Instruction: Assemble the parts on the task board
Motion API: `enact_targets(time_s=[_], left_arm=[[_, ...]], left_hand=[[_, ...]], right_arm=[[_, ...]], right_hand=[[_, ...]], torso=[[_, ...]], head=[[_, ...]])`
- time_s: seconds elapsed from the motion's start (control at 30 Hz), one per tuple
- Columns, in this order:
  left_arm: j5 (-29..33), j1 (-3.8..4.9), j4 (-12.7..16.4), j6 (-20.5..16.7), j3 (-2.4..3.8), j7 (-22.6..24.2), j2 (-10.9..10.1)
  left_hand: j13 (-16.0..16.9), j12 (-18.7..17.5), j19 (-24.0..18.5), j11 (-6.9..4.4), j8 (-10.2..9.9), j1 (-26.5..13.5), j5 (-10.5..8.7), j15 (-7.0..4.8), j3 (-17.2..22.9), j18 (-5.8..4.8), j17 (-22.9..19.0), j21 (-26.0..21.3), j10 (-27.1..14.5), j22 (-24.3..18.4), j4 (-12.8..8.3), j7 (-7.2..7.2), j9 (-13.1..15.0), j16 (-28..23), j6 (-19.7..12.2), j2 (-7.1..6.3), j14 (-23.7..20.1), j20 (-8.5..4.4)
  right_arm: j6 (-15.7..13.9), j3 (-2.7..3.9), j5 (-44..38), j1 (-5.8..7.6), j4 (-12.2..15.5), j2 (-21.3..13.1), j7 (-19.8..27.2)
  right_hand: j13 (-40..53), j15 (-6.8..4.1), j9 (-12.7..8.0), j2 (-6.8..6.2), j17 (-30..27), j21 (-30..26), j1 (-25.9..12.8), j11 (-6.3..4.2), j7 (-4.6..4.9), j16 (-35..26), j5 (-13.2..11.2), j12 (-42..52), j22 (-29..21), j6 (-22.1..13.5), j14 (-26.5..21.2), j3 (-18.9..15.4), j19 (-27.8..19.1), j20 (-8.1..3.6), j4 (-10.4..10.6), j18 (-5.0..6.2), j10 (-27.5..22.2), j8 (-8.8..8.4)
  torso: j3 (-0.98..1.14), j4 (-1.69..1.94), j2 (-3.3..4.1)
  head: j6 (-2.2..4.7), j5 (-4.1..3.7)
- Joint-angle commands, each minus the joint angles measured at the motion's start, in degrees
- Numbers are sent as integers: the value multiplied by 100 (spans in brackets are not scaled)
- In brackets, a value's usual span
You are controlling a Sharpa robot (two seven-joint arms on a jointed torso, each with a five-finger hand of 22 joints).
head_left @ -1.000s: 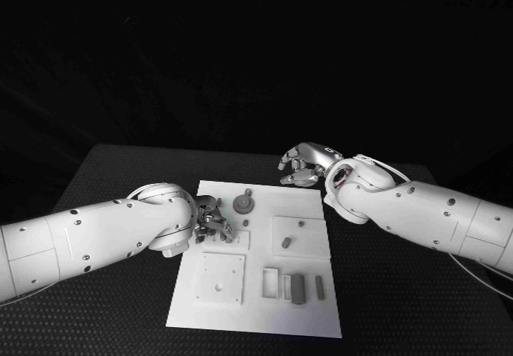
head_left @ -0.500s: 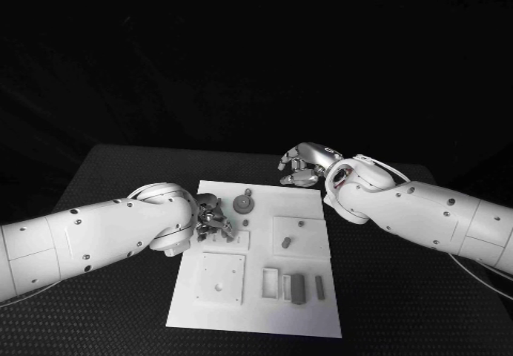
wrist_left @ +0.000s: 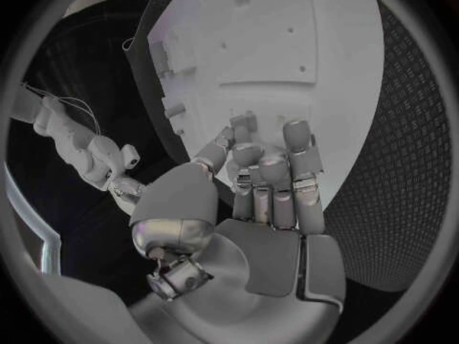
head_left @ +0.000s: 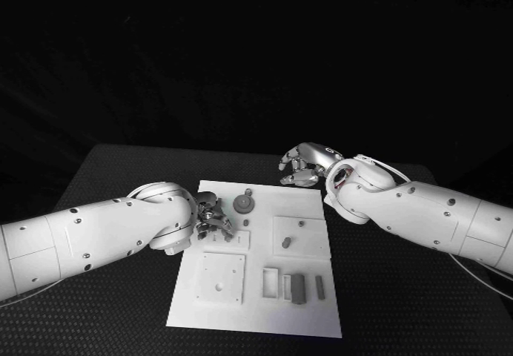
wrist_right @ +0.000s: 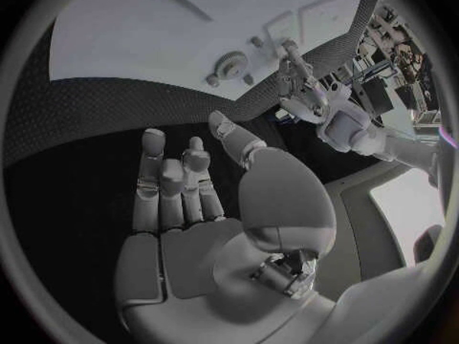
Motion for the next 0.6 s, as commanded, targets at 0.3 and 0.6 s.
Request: enact_targets(time_s=[0.3, 0.6], left_arm=[[90, -2, 20, 92, -1, 63, -2], [156, -3, 47, 50, 0, 87, -49]], left_hand=[[-7, -2, -41, 0, -32, 82, -6, -12, -76, 36, -17, -41, -28, 25, -1, 41, 8, 38, -11, -42, -52, -10], [-10, -8, -49, 3, -44, 103, -6, -10, -105, 35, -25, -52, -38, 26, 0, 44, 6, 36, -18, -57, -61, -10]], right_arm=[[81, 3, -7, -7, -6, 2, 48], [80, 3, -7, -11, -10, -2, 48]], right_hand=[[-10, -44, -3, 8, -9, -24, 29, -17, 44, -32, -1, -23, 92, -14, 8, -49, -28, 1, 2, 80, -40, 19], [-10, -44, -3, 10, -9, -25, 28, -17, 44, -32, -1, -23, 92, -14, 7, -50, -28, 1, 2, 80, -40, 18]], torso=[[-1, 0, -1], [-2, 1, -4]], head=[[-13, -3], [-12, 0]])
